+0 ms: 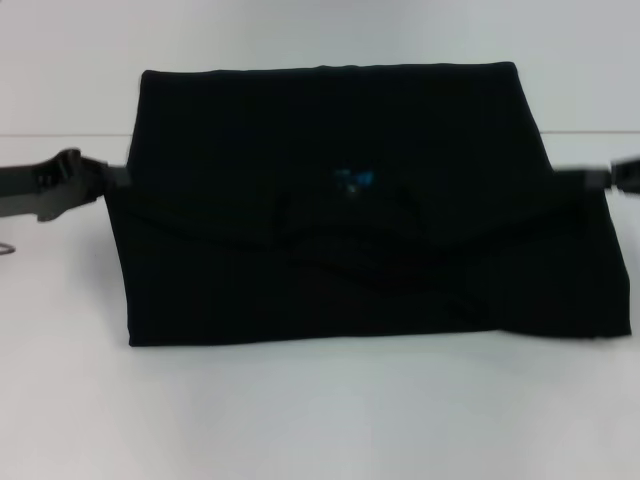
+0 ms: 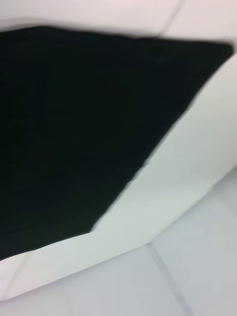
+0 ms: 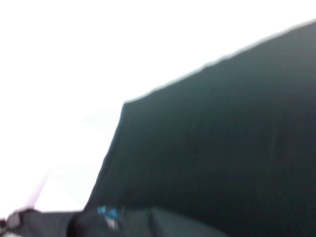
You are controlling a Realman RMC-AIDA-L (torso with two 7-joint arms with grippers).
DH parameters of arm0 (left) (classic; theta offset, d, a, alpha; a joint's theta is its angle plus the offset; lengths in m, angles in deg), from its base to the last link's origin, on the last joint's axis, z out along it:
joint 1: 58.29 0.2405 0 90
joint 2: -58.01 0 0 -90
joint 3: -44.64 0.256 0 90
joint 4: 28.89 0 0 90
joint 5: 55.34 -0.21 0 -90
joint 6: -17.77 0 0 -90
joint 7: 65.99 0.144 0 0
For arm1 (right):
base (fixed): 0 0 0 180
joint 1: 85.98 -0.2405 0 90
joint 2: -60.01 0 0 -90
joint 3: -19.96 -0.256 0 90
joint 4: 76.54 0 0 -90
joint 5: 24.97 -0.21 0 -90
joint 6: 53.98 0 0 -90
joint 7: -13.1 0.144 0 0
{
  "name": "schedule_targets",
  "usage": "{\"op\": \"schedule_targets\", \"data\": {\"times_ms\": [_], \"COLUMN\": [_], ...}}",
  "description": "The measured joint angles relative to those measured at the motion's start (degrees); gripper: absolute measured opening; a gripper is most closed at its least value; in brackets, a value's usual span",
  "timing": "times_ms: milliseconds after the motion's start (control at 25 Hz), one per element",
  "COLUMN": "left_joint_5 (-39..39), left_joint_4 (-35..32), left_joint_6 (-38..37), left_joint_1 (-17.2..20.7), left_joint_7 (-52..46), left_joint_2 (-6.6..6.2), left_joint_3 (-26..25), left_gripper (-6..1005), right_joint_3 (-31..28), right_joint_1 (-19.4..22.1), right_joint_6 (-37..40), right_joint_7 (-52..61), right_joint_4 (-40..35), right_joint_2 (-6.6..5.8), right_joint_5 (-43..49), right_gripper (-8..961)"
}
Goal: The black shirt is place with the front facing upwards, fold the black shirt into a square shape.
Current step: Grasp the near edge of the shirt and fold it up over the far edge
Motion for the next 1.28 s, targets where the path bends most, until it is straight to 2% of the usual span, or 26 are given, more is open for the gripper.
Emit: {"op": "schedule_targets", "data": {"times_ms": [240, 320, 520, 840, 920, 1120, 1280], "left_joint_5": [3.48, 3.56, 3.60, 3.67, 3.68, 3.70, 3.79], "left_joint_4": [0.62, 0.87, 1.25, 1.30, 1.33, 1.35, 1.29], "left_joint_6": [11.21, 14.01, 19.00, 24.21, 25.98, 30.50, 35.17], "left_joint_1": [-1.29, -2.15, -4.18, -5.93, -5.99, -6.07, -6.41], "left_joint_7": [4.23, 5.11, 6.27, 6.77, 7.05, 8.37, 9.75], "left_joint_2": [4.01, 4.92, 5.90, 6.49, 7.24, 9.10, 10.62], "left_joint_3": [0.34, 0.53, 1.16, 3.23, 4.06, 5.11, 5.20], "left_gripper": [104, 105, 107, 110, 111, 113, 115], "right_joint_3": [0.93, 2.46, 4.86, 5.08, 5.19, 6.45, 7.85], "right_joint_1": [-1.07, -1.69, -2.85, -3.95, -4.21, -4.52, -4.67], "right_joint_6": [-12.82, -17.15, -23.20, -27.91, -29.14, -34.92, -40.27], "right_joint_7": [-6.68, -7.94, -11.18, -13.90, -14.75, -16.71, -17.29], "right_joint_4": [0.46, 0.67, 0.73, 1.66, 2.49, 3.12, 3.36], "right_joint_2": [3.68, 4.52, 5.96, 6.61, 7.05, 9.35, 10.69], "right_joint_5": [-5.41, -5.44, -5.80, -7.56, -7.60, -7.63, -7.64], "right_gripper": [114, 120, 135, 158, 164, 179, 191]}}
